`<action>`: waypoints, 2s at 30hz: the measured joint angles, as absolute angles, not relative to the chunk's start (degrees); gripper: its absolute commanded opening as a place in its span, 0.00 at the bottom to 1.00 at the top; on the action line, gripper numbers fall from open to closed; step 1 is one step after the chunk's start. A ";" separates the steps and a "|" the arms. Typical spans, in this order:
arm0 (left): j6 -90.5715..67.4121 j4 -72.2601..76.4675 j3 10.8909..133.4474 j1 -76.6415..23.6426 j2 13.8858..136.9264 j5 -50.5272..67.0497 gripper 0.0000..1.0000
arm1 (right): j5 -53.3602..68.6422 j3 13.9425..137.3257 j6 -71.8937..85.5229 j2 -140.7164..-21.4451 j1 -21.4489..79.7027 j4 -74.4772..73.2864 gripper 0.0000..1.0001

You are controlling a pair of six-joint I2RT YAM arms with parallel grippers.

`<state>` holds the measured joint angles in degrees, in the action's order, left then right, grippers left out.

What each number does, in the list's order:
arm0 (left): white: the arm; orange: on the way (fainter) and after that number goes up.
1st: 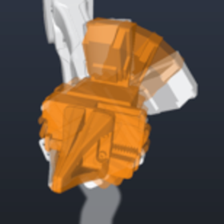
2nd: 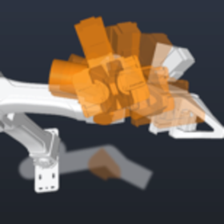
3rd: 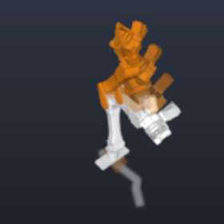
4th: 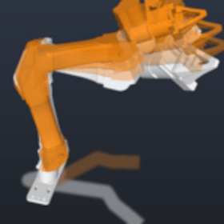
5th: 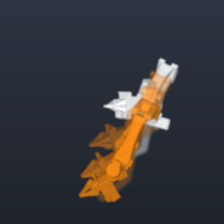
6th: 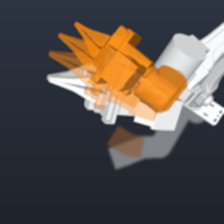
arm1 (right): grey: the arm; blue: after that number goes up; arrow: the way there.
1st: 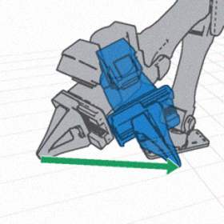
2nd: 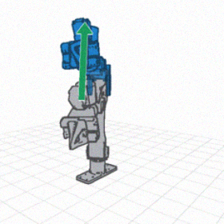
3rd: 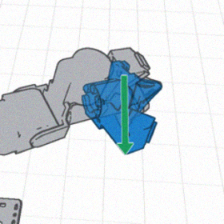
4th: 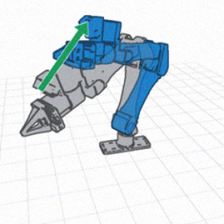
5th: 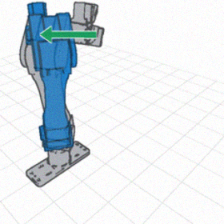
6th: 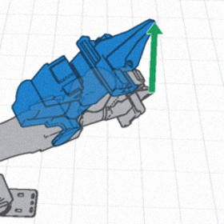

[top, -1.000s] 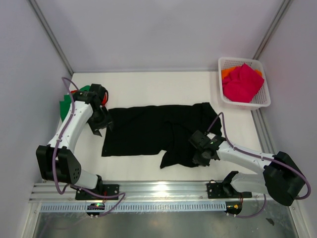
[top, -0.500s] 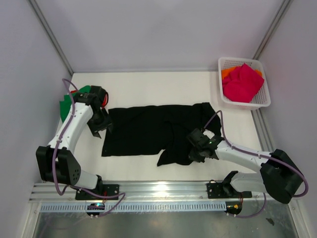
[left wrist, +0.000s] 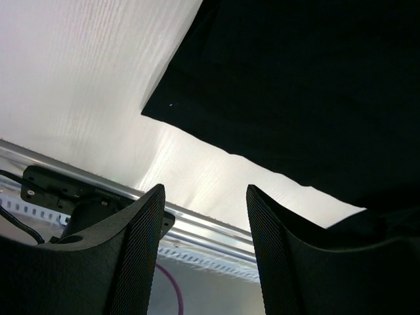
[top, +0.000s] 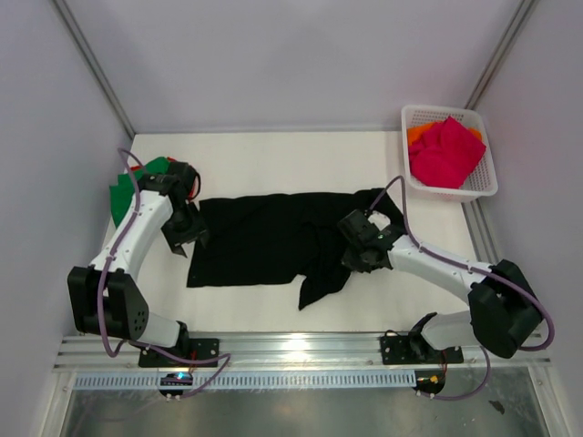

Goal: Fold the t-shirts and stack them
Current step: Grap the side of the flattened tshirt closest away from the robot with both arms

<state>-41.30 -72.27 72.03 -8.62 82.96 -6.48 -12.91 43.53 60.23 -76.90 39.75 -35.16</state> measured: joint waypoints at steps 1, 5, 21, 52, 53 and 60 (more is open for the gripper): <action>-41.28 -72.12 71.77 -8.62 82.96 -6.48 0.55 | -13.04 44.66 59.66 -76.93 38.79 -35.22 0.15; -41.23 -71.44 70.89 -8.62 82.96 -6.46 0.55 | -13.63 48.95 57.21 -76.93 34.87 -35.66 0.15; -40.03 -70.06 70.57 -8.62 83.09 -6.44 0.55 | -14.66 56.97 51.51 -82.41 28.53 -36.56 0.15; -46.76 -68.77 55.16 -8.62 75.42 -2.24 0.56 | -12.21 65.93 48.34 -95.18 19.00 -37.26 0.50; -48.36 -68.53 53.49 -8.62 74.06 -3.03 0.56 | -12.10 65.67 48.34 -95.13 19.00 -37.26 0.50; -62.26 -67.72 44.07 -8.62 58.57 -9.23 0.56 | -11.62 62.26 48.14 -92.40 19.00 -36.45 0.50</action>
<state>-62.26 -67.72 44.07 -8.62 58.57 -9.23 -11.62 62.26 48.14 -92.40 19.00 -36.45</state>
